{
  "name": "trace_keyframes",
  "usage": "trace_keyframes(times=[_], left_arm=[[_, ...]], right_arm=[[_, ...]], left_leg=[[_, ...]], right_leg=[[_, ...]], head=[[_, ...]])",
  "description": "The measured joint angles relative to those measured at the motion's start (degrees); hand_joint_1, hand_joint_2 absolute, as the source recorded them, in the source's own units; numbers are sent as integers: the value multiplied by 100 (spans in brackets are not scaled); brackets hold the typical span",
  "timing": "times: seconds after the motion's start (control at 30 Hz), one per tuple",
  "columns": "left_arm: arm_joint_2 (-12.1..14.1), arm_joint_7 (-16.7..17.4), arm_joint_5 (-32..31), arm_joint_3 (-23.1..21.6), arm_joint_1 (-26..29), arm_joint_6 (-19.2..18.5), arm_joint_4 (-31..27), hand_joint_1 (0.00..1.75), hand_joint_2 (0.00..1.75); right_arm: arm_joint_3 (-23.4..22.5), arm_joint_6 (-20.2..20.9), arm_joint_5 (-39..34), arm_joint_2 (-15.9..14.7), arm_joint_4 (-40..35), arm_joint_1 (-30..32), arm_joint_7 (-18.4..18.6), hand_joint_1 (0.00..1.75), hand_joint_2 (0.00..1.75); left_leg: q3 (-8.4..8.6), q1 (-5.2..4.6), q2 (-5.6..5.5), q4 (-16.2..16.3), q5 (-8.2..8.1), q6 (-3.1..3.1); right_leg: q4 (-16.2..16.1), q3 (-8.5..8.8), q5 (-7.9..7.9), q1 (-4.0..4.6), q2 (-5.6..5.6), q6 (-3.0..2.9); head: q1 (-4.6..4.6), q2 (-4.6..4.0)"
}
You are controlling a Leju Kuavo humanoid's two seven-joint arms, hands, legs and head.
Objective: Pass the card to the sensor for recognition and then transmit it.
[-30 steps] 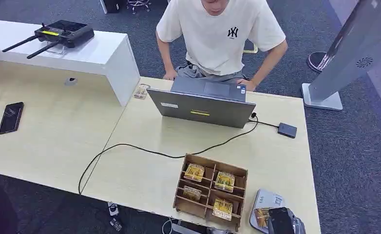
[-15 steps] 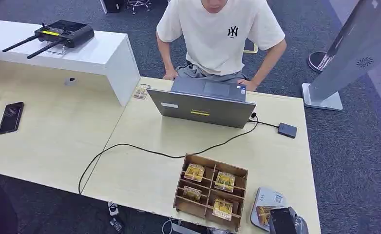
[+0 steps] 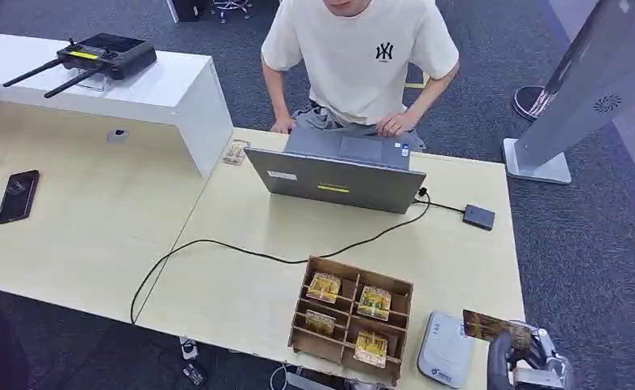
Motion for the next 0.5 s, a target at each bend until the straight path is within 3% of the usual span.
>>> trace_keyframes(times=[0.27, 0.5], left_arm=[[20, 35, -153, 13, -30, -430, -24, 0, 0], [37, 138, -411, -43, -42, -634, -109, 0, 0]], right_arm=[[218, 103, -77, -35, -291, -77, -164, 175, 175], [610, 623, 496, -131, -221, -626, -27, 175, 175]], left_leg=[[2, 0, 0, 0, 0, 0], [8, 0, 1, 0, 1, -1]], right_leg=[[0, 3, 1, 0, 0, 0], [1, 5, 1, 0, 1, 0]], head=[[2, 0], [2, 0]])
